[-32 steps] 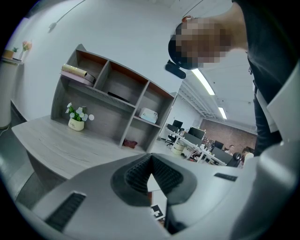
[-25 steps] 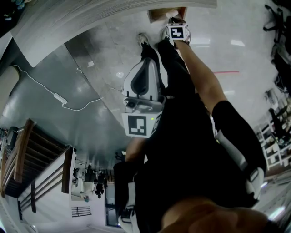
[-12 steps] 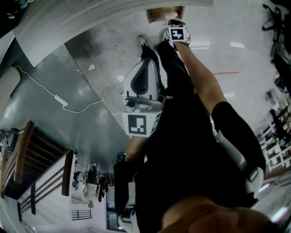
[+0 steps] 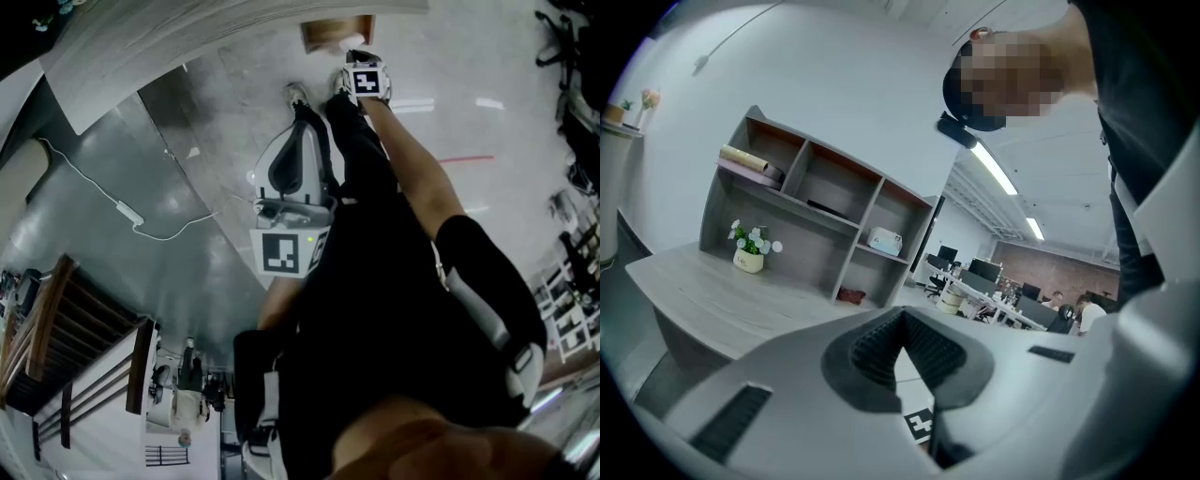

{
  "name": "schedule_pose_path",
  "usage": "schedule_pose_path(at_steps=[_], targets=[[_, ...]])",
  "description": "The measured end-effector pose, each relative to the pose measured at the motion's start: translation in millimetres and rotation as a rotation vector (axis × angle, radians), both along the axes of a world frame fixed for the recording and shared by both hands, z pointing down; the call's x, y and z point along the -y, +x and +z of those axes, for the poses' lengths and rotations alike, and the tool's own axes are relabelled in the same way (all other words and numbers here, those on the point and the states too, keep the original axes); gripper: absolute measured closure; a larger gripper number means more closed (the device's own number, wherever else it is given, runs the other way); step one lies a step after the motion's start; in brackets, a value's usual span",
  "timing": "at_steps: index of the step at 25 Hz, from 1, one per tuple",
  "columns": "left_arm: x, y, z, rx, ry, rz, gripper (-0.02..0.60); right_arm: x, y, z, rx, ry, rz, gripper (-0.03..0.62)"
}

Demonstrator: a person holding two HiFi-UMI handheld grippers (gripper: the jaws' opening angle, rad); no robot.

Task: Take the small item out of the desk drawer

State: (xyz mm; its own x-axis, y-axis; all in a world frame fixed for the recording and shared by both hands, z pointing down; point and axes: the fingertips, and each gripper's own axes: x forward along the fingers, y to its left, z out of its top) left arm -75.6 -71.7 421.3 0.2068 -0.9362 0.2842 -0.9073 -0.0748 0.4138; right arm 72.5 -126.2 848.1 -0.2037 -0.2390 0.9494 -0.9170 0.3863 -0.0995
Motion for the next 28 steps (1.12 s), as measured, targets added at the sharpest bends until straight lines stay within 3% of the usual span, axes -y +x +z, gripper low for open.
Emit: schedule_pose_path(at_steps=[11,16,28], targets=[[-13.4,-3.9,-13.5,0.013,0.035,0.018,0.584,-7.3,-8.9,-40.0,0.064,0.054,0.000,0.586],[-18.5,-1.7,-17.8,0.036,0.033,0.047,0.584,7.5,7.4,-67.1,0.042,0.151,-0.007,0.588],[-14.0,2.1,-47.0,0.042,0.102,0.068,0.584,10.0,7.8,-159.5,0.157,0.275,-0.002,0.588]])
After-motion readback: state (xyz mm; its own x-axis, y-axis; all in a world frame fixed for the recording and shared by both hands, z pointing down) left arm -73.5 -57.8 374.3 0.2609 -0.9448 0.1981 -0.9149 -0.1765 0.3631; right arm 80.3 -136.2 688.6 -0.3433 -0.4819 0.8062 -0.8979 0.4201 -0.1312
